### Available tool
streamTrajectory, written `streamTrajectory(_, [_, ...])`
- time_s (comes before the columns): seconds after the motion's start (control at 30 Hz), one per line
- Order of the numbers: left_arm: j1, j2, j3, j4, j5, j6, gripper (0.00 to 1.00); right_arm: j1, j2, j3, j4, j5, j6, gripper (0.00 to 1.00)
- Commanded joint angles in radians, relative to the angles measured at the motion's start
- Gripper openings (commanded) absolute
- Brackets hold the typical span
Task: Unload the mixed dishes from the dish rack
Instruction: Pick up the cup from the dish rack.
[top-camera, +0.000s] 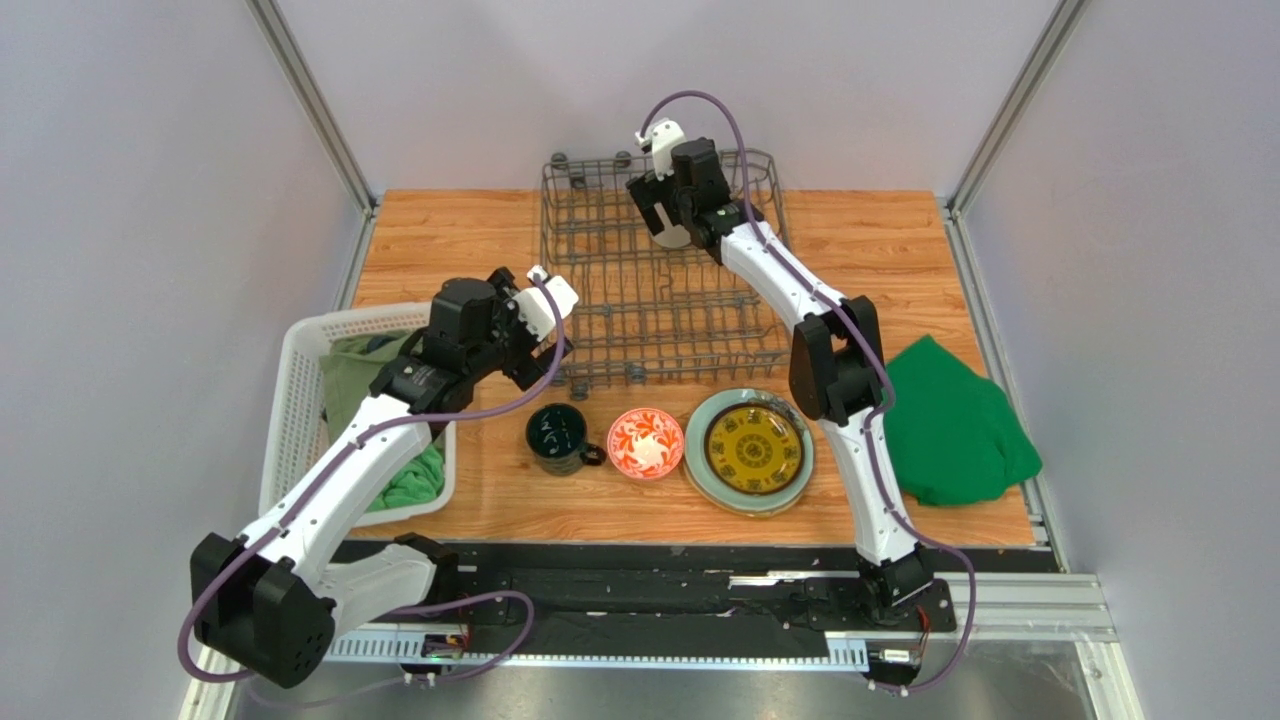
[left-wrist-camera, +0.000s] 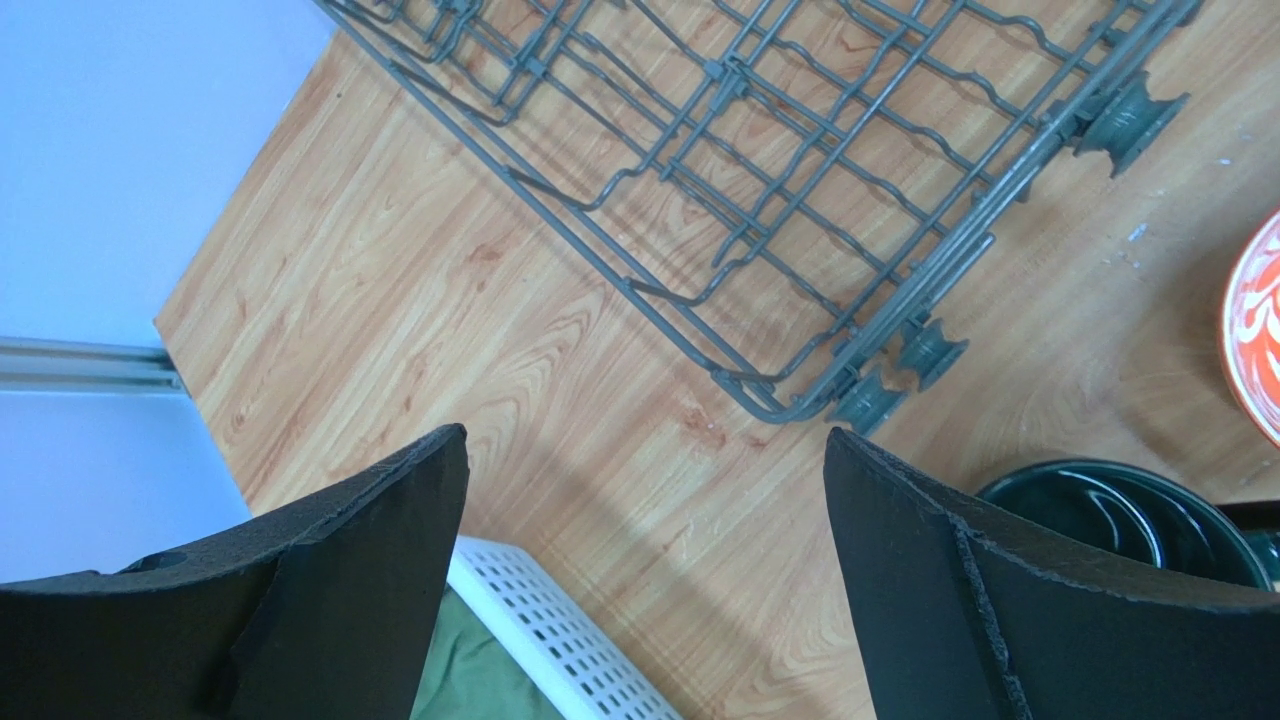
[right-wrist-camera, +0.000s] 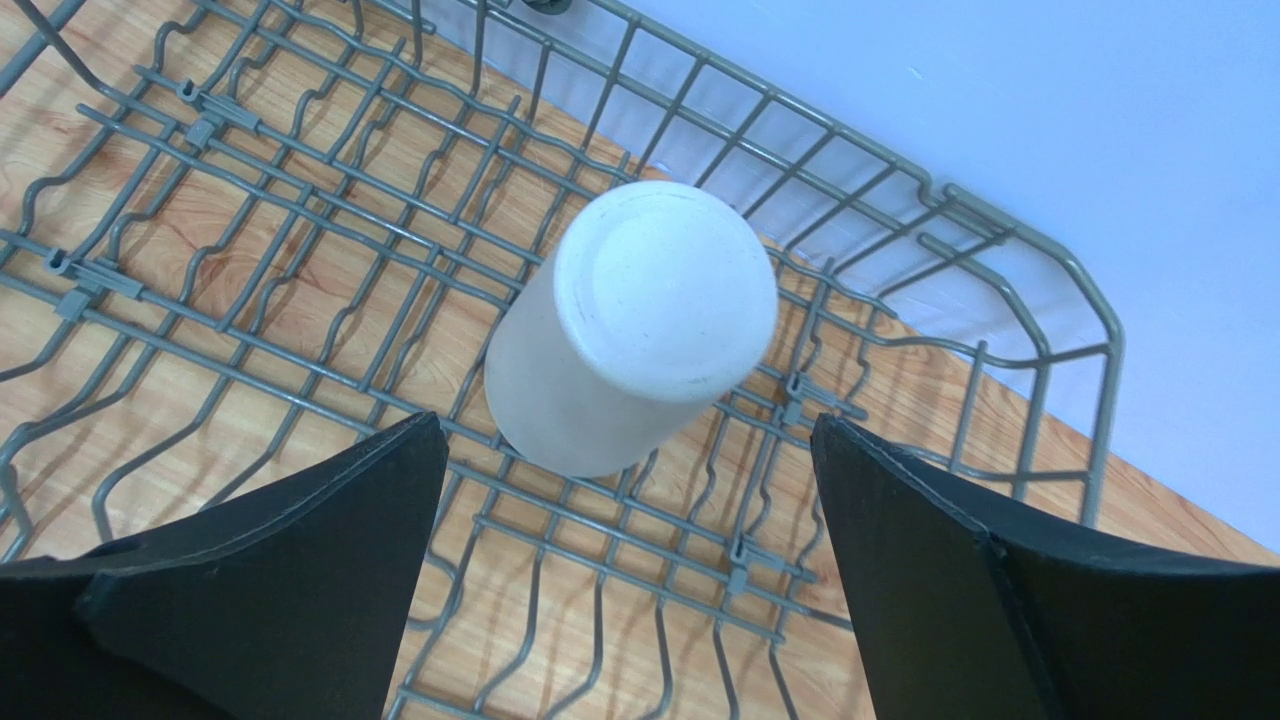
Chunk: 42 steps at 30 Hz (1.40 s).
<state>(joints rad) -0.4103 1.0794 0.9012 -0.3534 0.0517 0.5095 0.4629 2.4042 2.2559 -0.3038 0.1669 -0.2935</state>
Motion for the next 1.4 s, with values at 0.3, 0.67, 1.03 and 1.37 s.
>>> streamTrajectory(0.3, [0.018,0.085,0.016,0.103,0.004,0.027,0.96,-0.023,0.096,0.097,0.154,-0.024,-0.019,1.00])
streamTrajectory(0.67, [0.024,0.116,0.018,0.134,-0.001,0.034,0.96,-0.030,0.170,0.162,0.183,-0.058,0.005,1.00])
streamTrajectory(1.03, [0.025,0.132,0.015,0.137,-0.001,0.032,0.96,-0.036,0.181,0.171,0.157,-0.093,0.054,0.76])
streamTrajectory(1.37, [0.027,0.125,0.018,0.152,0.004,0.021,0.96,-0.036,0.101,0.146,0.127,-0.116,0.077,0.46])
